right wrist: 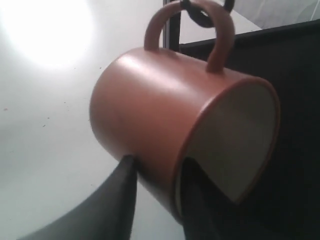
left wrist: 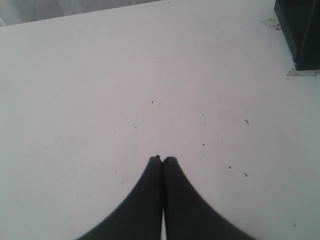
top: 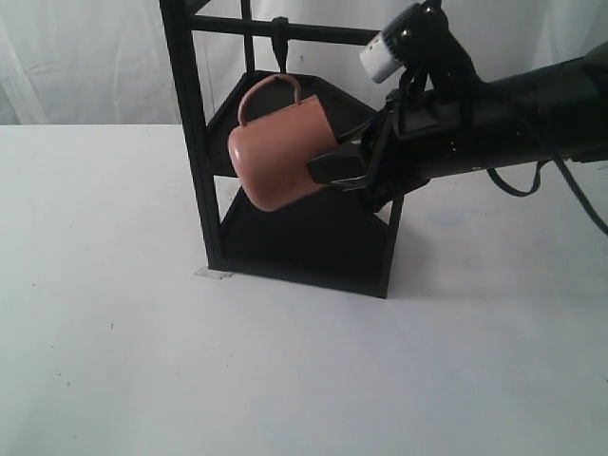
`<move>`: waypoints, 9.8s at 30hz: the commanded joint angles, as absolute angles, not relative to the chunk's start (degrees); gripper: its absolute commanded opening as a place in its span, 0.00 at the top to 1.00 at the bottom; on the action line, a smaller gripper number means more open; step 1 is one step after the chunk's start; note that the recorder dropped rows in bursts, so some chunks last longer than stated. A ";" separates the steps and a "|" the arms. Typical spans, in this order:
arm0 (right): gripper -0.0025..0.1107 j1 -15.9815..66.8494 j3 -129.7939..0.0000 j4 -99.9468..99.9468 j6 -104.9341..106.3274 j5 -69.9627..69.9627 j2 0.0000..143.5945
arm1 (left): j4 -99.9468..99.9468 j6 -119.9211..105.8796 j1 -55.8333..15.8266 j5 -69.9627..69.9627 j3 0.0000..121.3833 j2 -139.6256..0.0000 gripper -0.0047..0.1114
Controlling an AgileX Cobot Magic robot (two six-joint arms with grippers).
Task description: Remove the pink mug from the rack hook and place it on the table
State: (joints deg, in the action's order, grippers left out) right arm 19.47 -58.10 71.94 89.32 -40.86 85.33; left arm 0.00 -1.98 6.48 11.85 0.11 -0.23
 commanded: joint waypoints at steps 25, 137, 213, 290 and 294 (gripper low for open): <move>0.98 19.63 -57.83 72.47 87.97 -43.28 81.36 | 0.32 -1.92 6.05 11.59 0.00 0.00 0.96; 0.98 19.63 -54.38 53.76 45.61 -58.88 46.48 | 0.32 -1.92 6.05 11.59 0.00 0.00 0.96; 0.74 45.71 -77.22 4.24 17.73 -57.91 105.13 | 0.32 -1.92 6.05 11.59 0.00 0.00 0.96; 0.98 -3.31 -30.74 15.20 8.81 -30.72 15.91 | 0.32 -1.92 6.04 11.59 0.00 0.00 0.96; 0.98 -3.31 -30.74 15.20 8.81 -30.72 14.97 | 0.32 -1.92 6.04 11.59 0.00 0.00 0.96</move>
